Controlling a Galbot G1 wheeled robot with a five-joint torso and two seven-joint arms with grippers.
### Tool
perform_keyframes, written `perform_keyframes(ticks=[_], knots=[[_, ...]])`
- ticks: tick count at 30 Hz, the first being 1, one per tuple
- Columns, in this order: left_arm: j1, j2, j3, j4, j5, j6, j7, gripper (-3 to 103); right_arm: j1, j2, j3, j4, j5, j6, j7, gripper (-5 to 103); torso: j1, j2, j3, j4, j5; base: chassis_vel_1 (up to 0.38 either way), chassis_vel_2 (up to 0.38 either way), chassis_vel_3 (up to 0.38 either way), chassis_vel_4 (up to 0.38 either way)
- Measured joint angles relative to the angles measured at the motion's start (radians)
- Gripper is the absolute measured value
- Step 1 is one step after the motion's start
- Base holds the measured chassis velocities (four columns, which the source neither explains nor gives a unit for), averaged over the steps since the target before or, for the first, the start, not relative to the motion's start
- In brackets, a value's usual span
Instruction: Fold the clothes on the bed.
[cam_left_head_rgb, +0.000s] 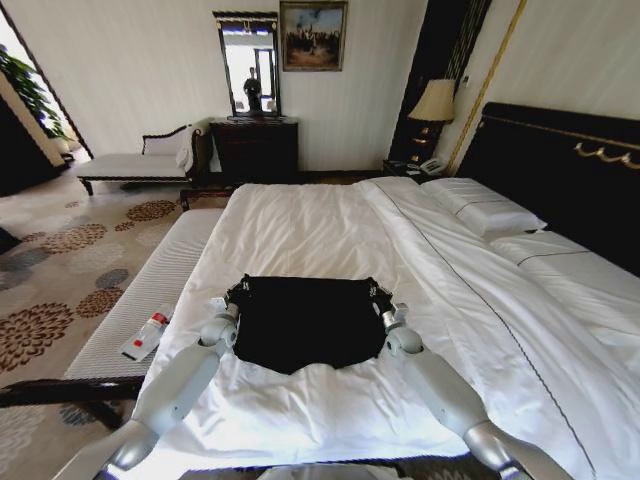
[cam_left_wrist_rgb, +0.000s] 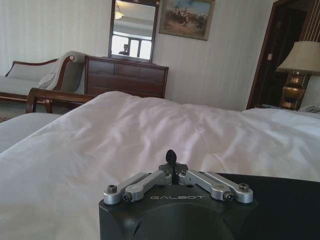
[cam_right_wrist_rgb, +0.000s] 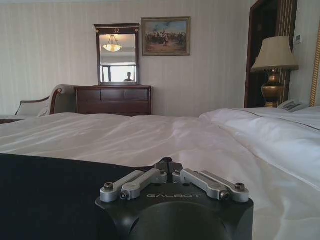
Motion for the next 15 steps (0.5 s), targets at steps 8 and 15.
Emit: perform_keyframes(ticks=[8, 15], knots=[[0.079, 0.011, -0.036, -0.103, 0.006, -0.005, -0.001, 1, -0.085, -0.033, 0.044, 0.085, -0.010, 0.014, 0.002, 0, 0.000, 0.000, 0.000, -0.0002, 0.0000, 0.000, 0.000, 0.000, 0.000], [0.284, 0.038, -0.102, -0.249, 0.057, -0.031, 0.004, 1, -0.213, -0.056, 0.083, 0.191, -0.081, 0.058, -0.004, 0, -0.001, 0.000, 0.000, 0.0001, 0.0000, 0.000, 0.000, 0.000, 0.000]])
